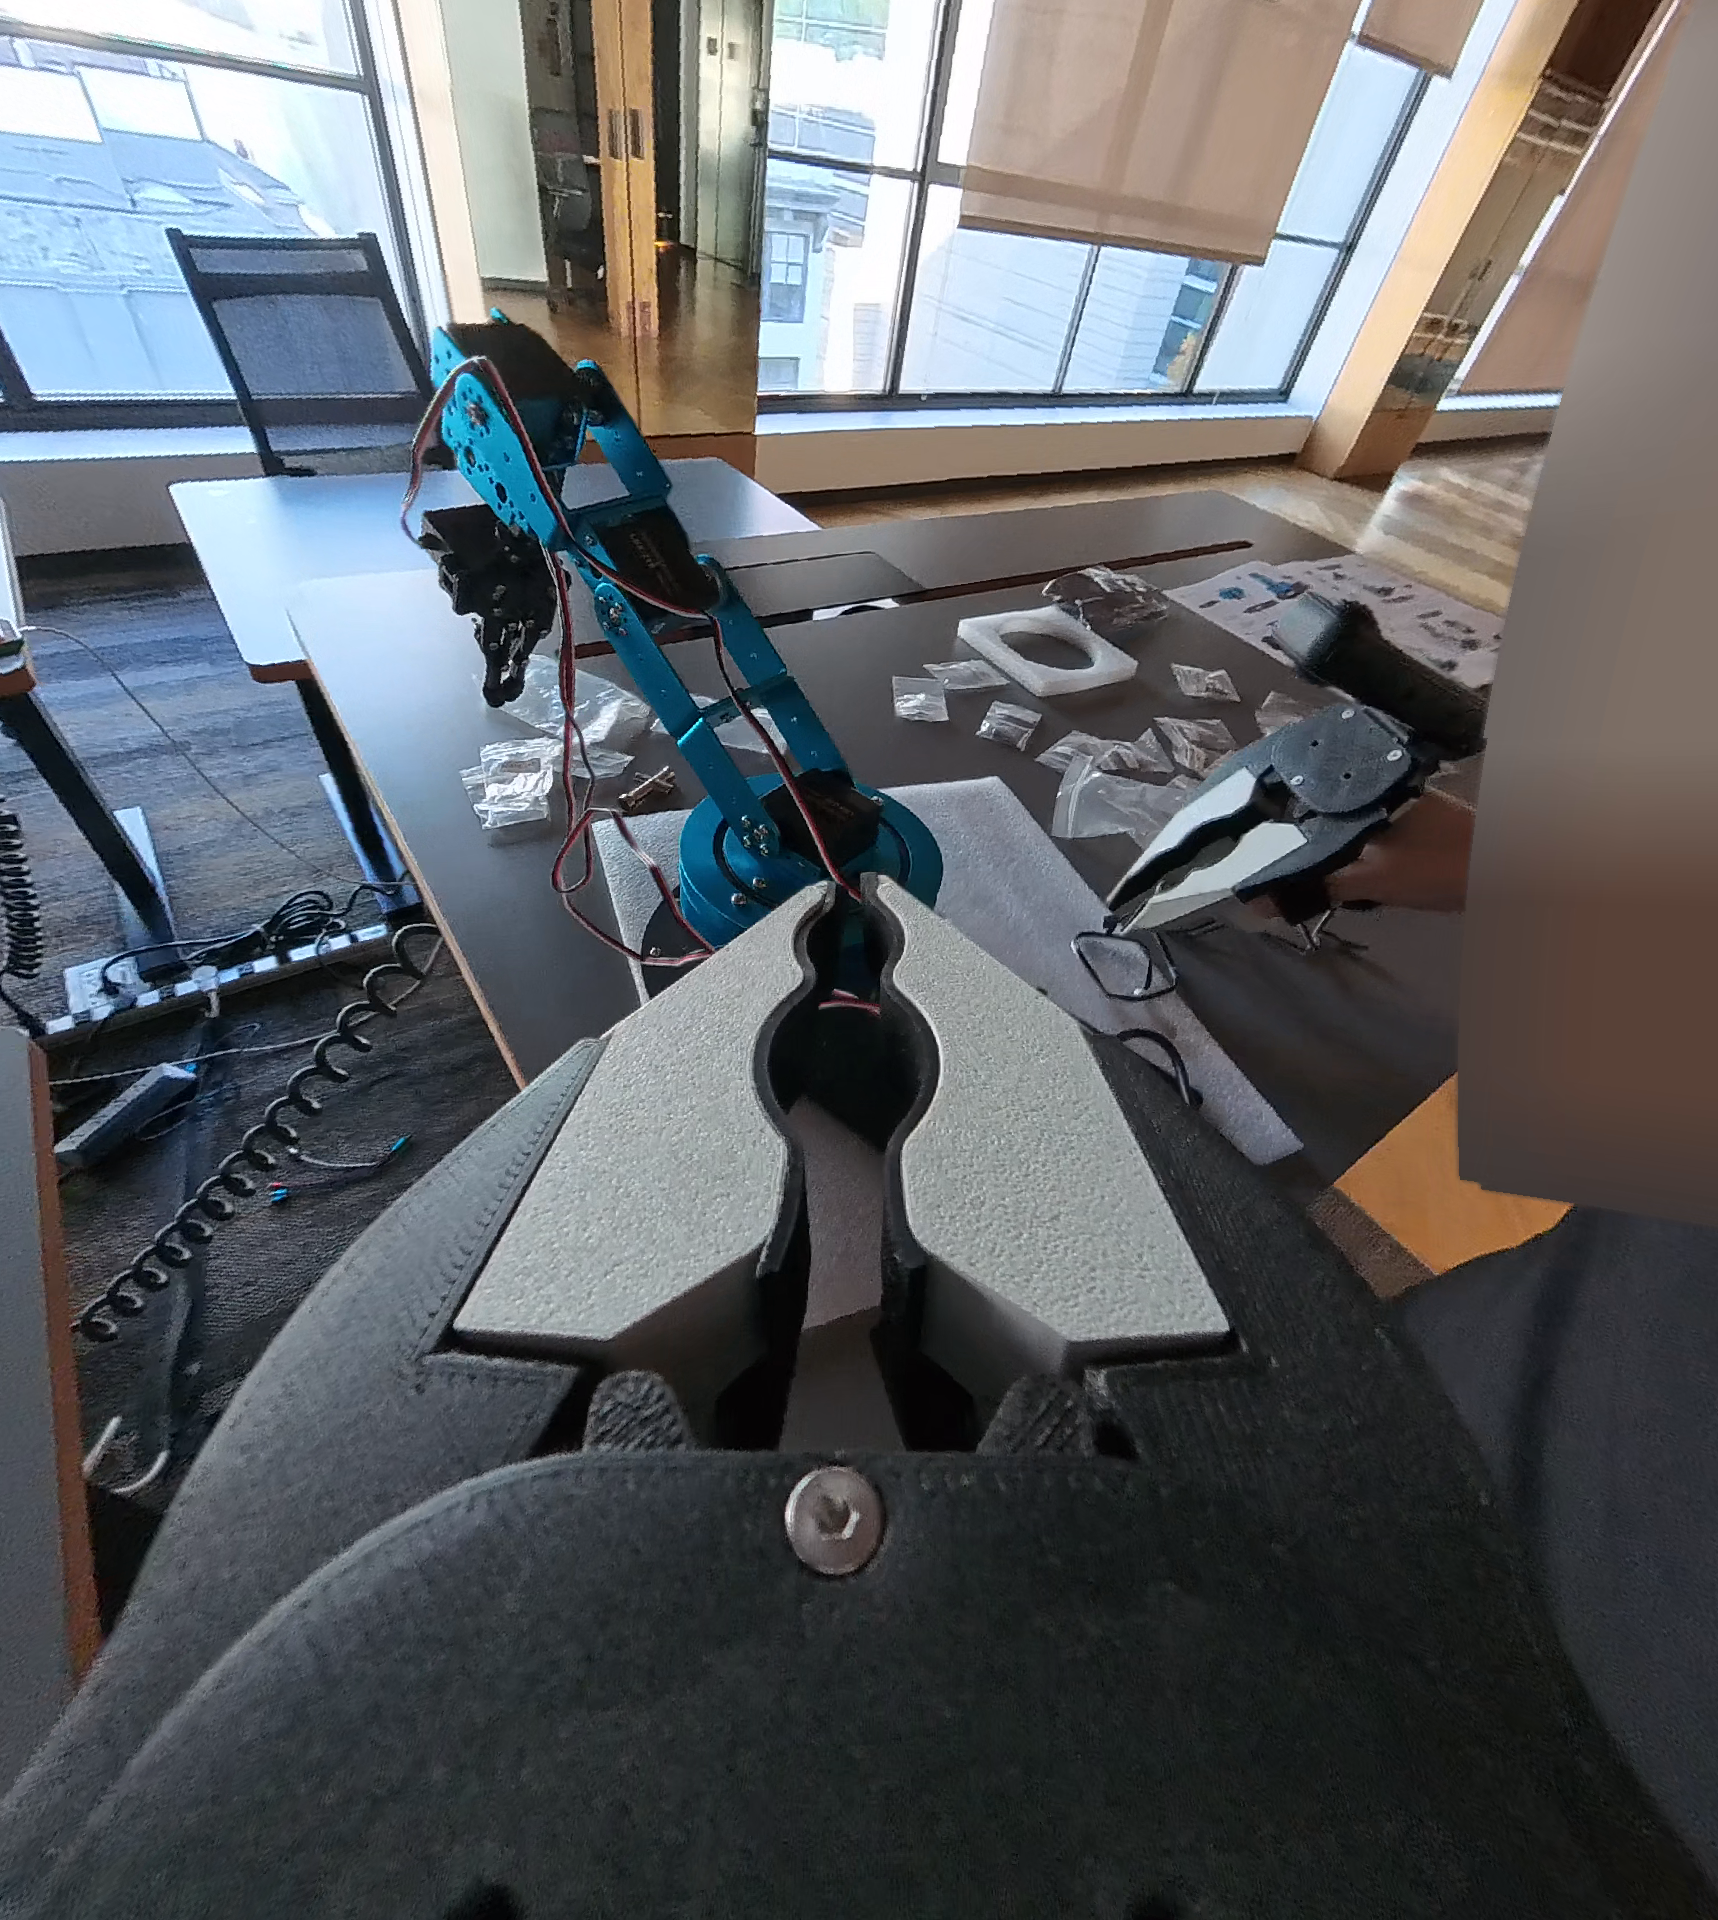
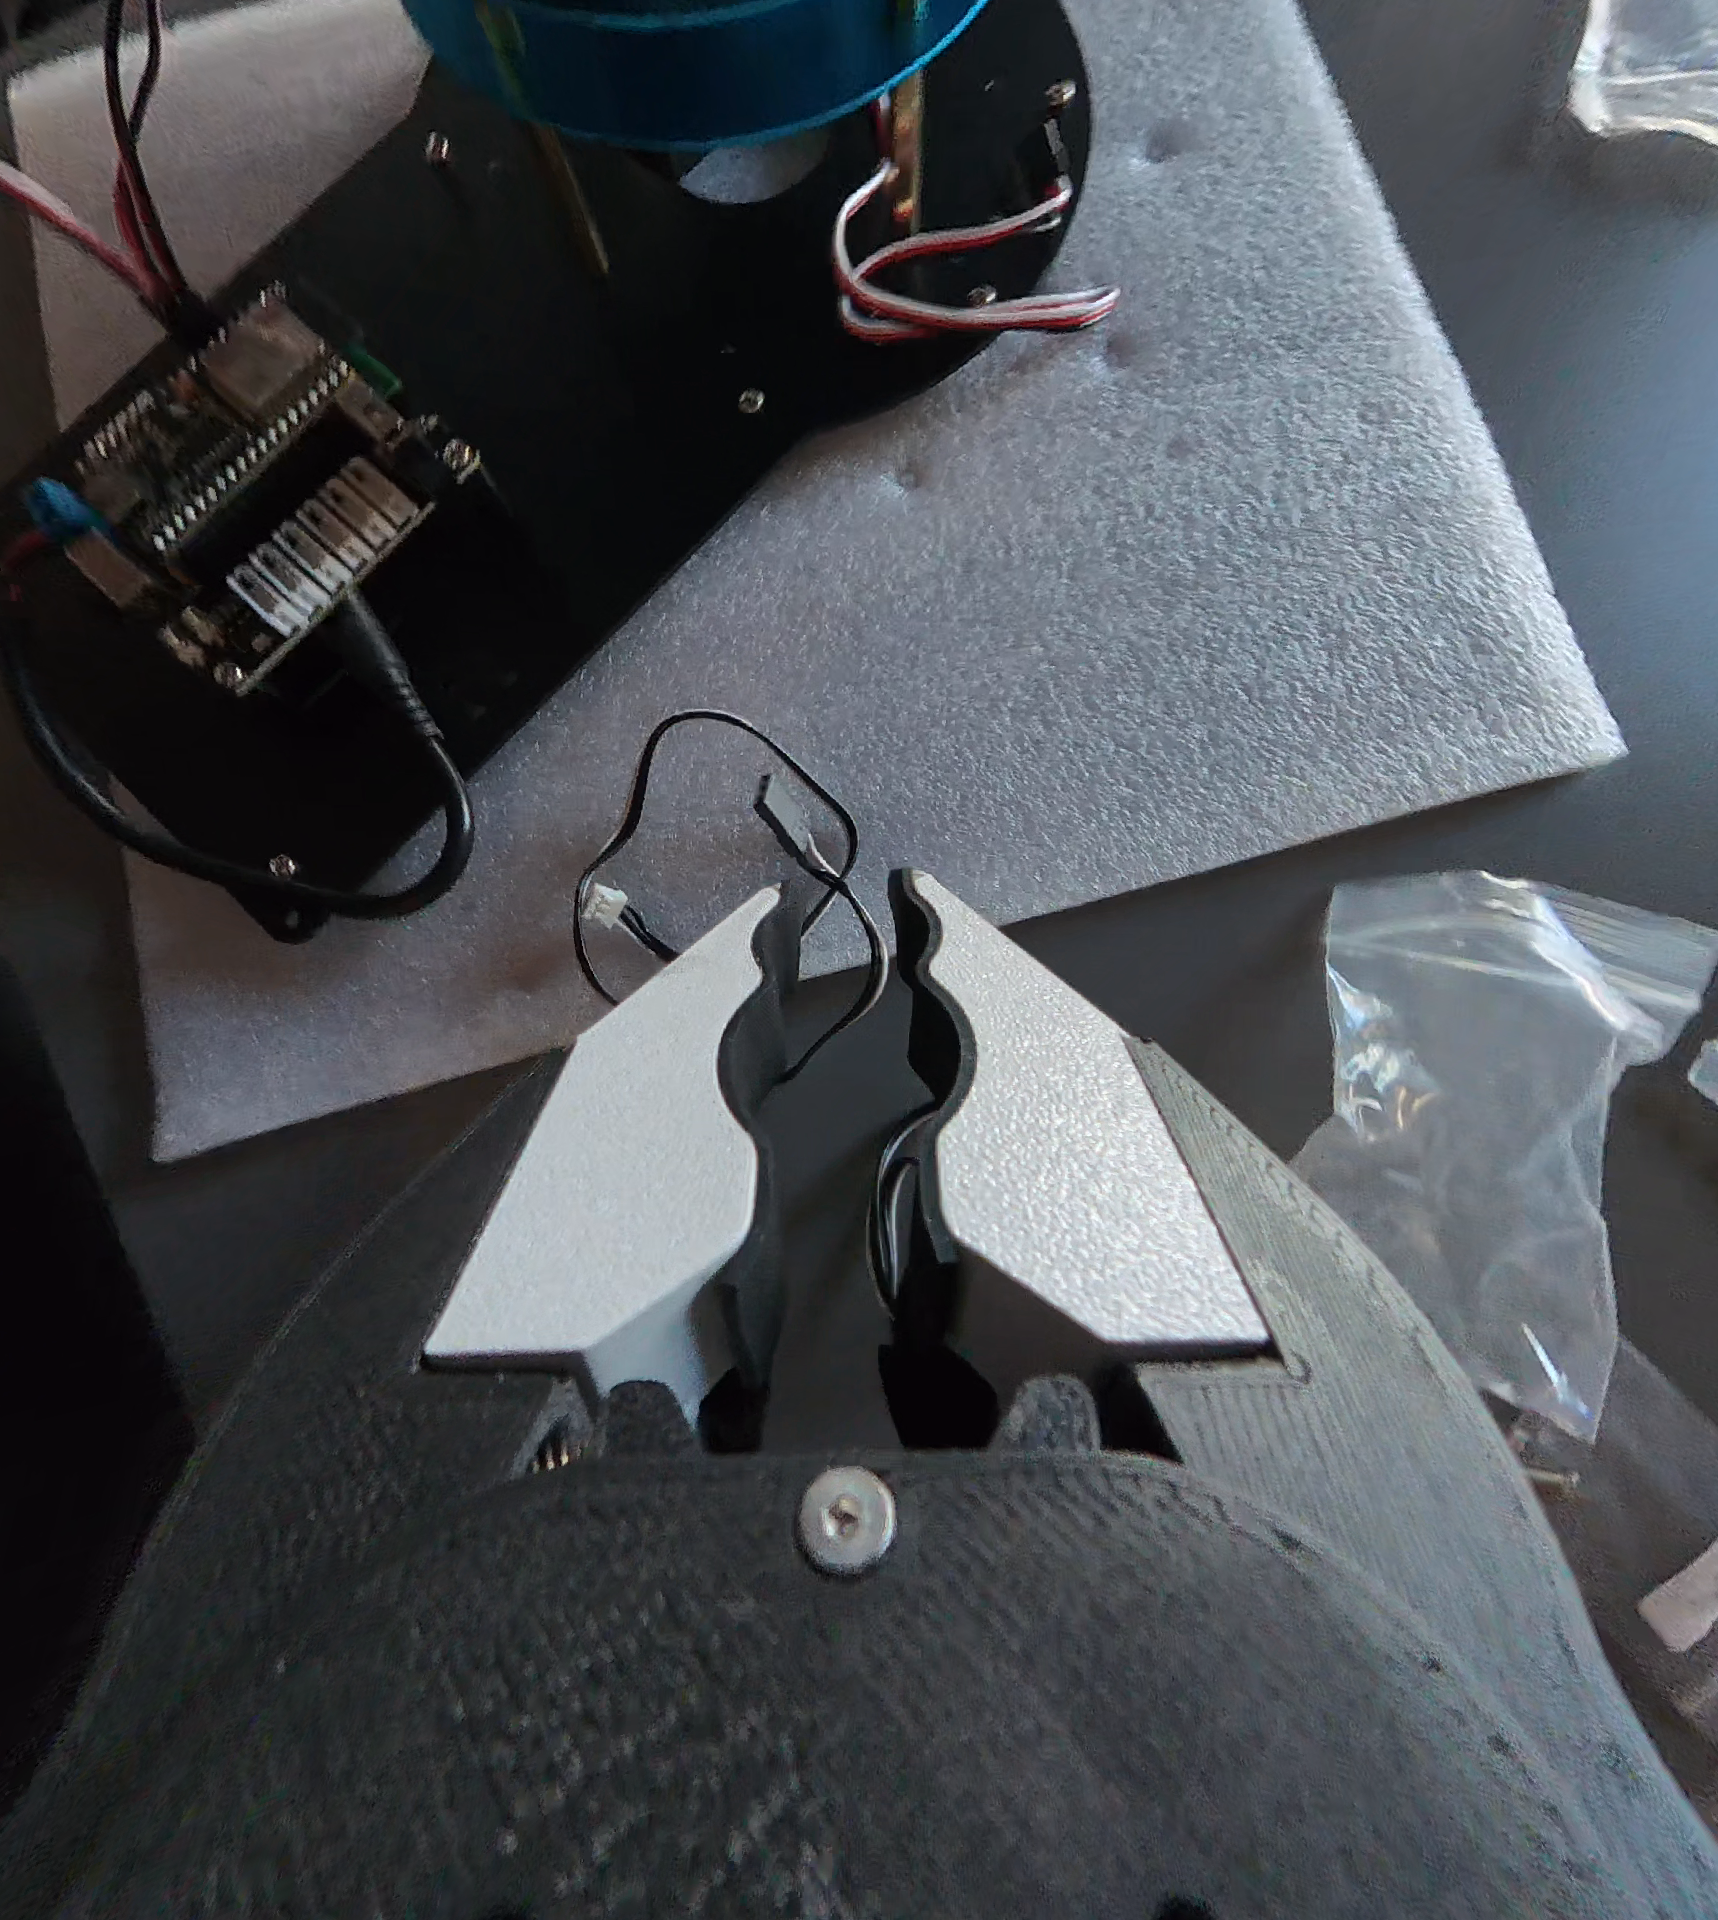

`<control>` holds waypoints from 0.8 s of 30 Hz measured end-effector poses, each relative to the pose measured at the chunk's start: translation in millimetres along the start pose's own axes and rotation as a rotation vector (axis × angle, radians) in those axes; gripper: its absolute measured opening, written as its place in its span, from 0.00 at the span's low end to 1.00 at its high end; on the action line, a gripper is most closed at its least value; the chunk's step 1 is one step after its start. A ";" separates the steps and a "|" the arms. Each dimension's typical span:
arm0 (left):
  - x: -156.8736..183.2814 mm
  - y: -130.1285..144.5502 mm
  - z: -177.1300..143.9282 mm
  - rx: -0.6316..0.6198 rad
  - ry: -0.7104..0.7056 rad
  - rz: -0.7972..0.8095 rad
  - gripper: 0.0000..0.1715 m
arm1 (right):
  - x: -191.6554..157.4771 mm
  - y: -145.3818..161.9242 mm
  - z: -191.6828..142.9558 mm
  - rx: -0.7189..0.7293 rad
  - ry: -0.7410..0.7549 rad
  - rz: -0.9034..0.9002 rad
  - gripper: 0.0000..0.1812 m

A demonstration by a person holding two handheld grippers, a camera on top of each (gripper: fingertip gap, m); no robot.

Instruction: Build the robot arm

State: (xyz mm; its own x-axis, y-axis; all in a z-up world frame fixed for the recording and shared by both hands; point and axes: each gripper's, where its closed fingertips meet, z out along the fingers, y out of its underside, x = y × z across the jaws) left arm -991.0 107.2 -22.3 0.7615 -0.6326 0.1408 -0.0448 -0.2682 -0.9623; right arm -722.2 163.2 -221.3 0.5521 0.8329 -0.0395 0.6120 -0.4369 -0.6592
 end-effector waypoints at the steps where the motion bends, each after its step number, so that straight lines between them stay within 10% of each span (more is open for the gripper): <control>1: 0.5 1.5 -0.5 -0.008 -0.008 0.005 0.00 | -2.4 1.6 2.3 -0.017 -0.012 -0.037 0.09; 24: -5.9 4.4 1.9 0.032 0.006 -0.049 0.00 | -4.7 -55.6 -40.9 0.249 -0.188 0.039 0.01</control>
State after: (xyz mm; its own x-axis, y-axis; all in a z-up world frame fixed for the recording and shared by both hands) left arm -994.5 111.1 -27.8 0.7587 -0.6234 0.1892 0.0132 -0.2757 -0.9612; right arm -735.7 169.7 -153.7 0.4441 0.8754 -0.1908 0.4224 -0.3924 -0.8171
